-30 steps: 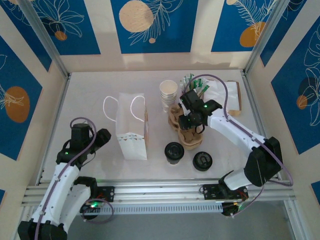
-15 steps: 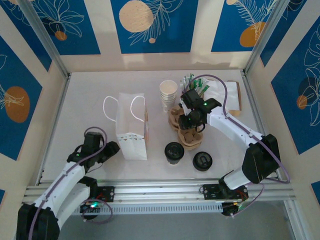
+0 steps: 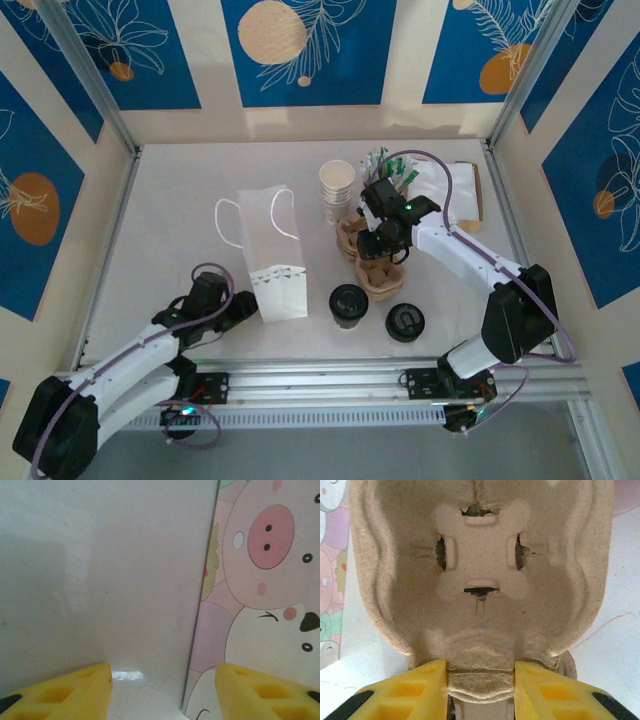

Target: Pack the takeout coffee

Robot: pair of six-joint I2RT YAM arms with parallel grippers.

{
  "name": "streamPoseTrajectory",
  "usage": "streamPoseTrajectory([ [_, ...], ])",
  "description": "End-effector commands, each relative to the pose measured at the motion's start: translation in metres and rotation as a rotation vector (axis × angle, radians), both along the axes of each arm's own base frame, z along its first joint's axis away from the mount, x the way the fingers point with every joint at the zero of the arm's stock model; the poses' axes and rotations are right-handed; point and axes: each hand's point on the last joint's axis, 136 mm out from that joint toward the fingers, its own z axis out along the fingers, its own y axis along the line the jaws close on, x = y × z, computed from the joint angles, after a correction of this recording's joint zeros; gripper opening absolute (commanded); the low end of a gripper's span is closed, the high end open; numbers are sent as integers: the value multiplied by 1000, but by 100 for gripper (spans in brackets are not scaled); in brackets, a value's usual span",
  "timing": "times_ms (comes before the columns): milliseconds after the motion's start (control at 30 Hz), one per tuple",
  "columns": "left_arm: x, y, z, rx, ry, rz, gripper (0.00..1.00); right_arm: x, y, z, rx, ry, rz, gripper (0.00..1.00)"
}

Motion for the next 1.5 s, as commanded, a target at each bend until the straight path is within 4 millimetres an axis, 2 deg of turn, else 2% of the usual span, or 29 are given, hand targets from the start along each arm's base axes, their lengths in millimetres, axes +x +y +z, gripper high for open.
streamPoseTrajectory([
  [0, 4, -11, 6, -41, -31, 14, 57, 3, -3, 3, -55, -5, -17, 36],
  [67, 2, -16, 6, -46, -35, 4, 57, -5, 19, 11, 130, 19, 26, 36],
  [100, 1, -18, 6, -47, -38, 1, 57, -5, 24, 15, 185, 15, 32, 36],
  [133, 1, -19, 6, -47, -41, 0, 57, -3, 21, 16, 164, 2, 26, 36],
  [200, 1, -21, 7, -45, -50, -3, 57, 2, -1, 13, 7, -23, -30, 35],
  [333, 2, -22, 8, -32, -56, -9, 58, -6, 13, 21, 131, -14, 5, 34],
  [400, 3, -19, 9, -11, -64, -2, 58, -4, 0, 24, 57, -36, -33, 34],
  [467, 3, -13, 11, 37, -61, -4, 58, -5, -1, 32, 70, -48, -44, 34],
  [567, 4, -2, 23, 112, -78, -5, 59, -10, 7, 60, 165, -100, -38, 34],
  [700, 8, 14, 46, 208, -123, 9, 61, -18, 2, 109, 232, -216, -67, 33],
  [933, 18, 36, 97, 332, -243, 21, 63, -59, 22, 206, 460, -407, 8, 31],
  [1033, 21, 43, 121, 370, -285, 26, 64, -77, 39, 243, 525, -492, 84, 30],
  [1233, 25, 53, 187, 394, -431, 31, 65, -101, 93, 312, 660, -611, 264, 30],
  [1367, 20, 60, 230, 366, -527, 49, 65, -110, 137, 334, 733, -638, 338, 31],
  [1467, 15, 60, 254, 297, -590, 64, 65, -112, 167, 337, 759, -629, 356, 30],
])
